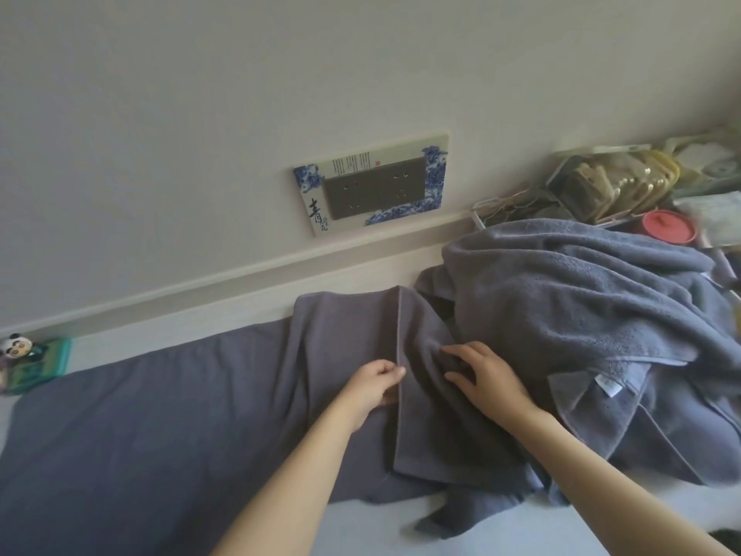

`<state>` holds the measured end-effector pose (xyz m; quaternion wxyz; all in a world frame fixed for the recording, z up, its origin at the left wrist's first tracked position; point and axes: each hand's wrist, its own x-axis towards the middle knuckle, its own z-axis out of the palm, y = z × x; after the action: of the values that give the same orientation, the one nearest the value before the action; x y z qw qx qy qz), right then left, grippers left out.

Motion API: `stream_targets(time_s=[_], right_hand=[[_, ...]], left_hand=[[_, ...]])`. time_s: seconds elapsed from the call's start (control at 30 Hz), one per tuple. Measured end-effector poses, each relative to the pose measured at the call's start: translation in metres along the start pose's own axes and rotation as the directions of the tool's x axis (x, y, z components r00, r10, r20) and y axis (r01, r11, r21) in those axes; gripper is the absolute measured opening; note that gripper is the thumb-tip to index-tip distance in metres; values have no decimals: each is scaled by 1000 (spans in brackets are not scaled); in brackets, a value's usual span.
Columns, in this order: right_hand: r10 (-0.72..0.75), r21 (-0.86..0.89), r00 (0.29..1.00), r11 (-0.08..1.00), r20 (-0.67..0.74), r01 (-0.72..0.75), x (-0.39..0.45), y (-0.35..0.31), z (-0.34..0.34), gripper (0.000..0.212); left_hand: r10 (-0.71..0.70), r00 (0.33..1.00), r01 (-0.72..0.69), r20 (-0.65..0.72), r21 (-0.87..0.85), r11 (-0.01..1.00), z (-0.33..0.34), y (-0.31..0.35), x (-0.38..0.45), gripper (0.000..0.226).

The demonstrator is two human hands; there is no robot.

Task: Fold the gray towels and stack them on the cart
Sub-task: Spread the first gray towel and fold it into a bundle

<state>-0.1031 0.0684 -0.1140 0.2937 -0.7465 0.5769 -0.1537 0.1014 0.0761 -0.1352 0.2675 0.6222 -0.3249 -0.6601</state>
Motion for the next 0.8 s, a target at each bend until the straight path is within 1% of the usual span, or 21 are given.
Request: stream_targets(time_s=[0.07,0.13,0.17,0.2,0.23,0.27,0.3,0.33,0.37,0.4,0.47,0.53,0.6,0.63,0.7,0.8], right_hand=[[-68,-45,990,997,-126,63,-10,-8,7,34],[-151,-76,967,988,-206,138,-22,-17,15,28],[-157,-44,967,987,-200,152,-28,-22,19,26],[-129,29,977,990,-168,135,-33,-26,22,25],[-74,119,989,989,-131,90,-36,-30,25,25],[-13,204,994,978,-107,35,-41,-33,29,24],[35,272,996,962,-88,-10,-44,-35,31,24],[78,317,994,947,-82,-48,-50,-39,33,23],[101,333,992,940,-77,-70,-56,-42,35,23],[114,334,991,939,-65,-86,-62,-45,35,22],[138,308,989,945,-58,-114,-77,-53,35,28],[146,280,983,954,-112,-110,-89,-61,37,49],[147,263,973,960,-178,-97,-93,-68,41,67],[169,273,961,956,-217,-107,-96,-71,43,70],[215,307,928,944,-303,-118,-100,-77,45,66],[250,323,857,941,-450,-104,-109,-81,38,43]], left_hand=[[0,1000,0,-4,-103,995,-4,2,-6,12],[6,1000,-7,-11,-136,991,-6,4,-12,15],[1,1000,-1,1,-153,988,-7,5,-14,17],[-14,999,21,43,-177,984,-6,5,-17,22],[-34,994,51,100,-174,984,-6,2,-19,32],[-59,985,77,164,-106,991,-6,-1,-24,41],[-85,970,90,226,-10,996,-6,-3,-28,44],[-91,959,74,268,76,994,-6,-4,-35,36],[-76,956,47,282,106,993,-7,-2,-39,26],[-40,962,21,271,76,997,-7,2,-44,19],[76,974,-80,213,7,997,-8,16,-50,19],[196,968,-206,157,50,977,-7,30,-55,17],[273,955,-276,115,9,961,-1,44,-60,12],[302,948,-301,102,-31,953,3,53,-66,12],[333,942,-327,44,-108,939,9,72,-76,15],[379,920,-389,-97,-127,912,11,93,-80,16]])
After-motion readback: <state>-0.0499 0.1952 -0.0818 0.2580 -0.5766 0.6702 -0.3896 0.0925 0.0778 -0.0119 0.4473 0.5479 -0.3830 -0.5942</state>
